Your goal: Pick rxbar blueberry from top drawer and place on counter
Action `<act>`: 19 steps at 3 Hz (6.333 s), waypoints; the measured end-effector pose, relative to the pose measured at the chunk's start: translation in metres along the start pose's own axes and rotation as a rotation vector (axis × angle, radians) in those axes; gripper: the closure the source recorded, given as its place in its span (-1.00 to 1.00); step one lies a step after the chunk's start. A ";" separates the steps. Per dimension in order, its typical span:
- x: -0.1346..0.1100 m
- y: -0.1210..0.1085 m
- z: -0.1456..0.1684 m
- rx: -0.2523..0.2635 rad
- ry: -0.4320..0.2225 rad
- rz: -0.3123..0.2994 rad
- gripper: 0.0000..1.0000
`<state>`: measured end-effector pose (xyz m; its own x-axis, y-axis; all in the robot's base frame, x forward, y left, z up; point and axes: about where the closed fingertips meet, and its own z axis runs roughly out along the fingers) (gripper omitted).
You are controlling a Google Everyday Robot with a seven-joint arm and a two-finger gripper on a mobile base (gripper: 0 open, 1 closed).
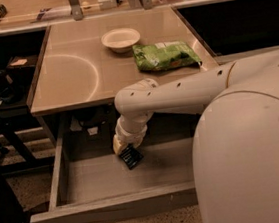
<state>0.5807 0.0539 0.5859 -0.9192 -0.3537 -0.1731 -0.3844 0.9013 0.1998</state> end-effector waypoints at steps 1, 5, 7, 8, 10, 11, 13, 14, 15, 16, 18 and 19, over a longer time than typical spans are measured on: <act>0.000 0.000 0.000 0.000 0.000 0.000 0.76; 0.006 -0.016 -0.011 -0.004 0.025 0.047 1.00; 0.019 -0.039 -0.031 -0.005 0.053 0.102 1.00; 0.026 -0.049 -0.052 -0.004 0.067 0.110 1.00; 0.038 -0.059 -0.103 0.019 0.079 0.082 1.00; 0.044 -0.060 -0.125 0.035 0.078 0.065 1.00; 0.044 -0.050 -0.169 0.076 0.048 0.014 1.00; 0.038 -0.039 -0.205 0.118 0.005 -0.025 1.00; 0.030 -0.029 -0.237 0.145 -0.044 -0.056 1.00; 0.014 -0.019 -0.261 0.148 -0.100 -0.082 1.00; -0.040 -0.004 -0.287 0.111 -0.168 -0.105 1.00; -0.076 0.004 -0.284 0.084 -0.163 -0.117 1.00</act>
Offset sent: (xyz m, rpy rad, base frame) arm 0.0000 0.0000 0.0000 0.0000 0.0000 0.0000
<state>0.6244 0.0134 0.8738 -0.8400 -0.4181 -0.3458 -0.4730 0.8765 0.0893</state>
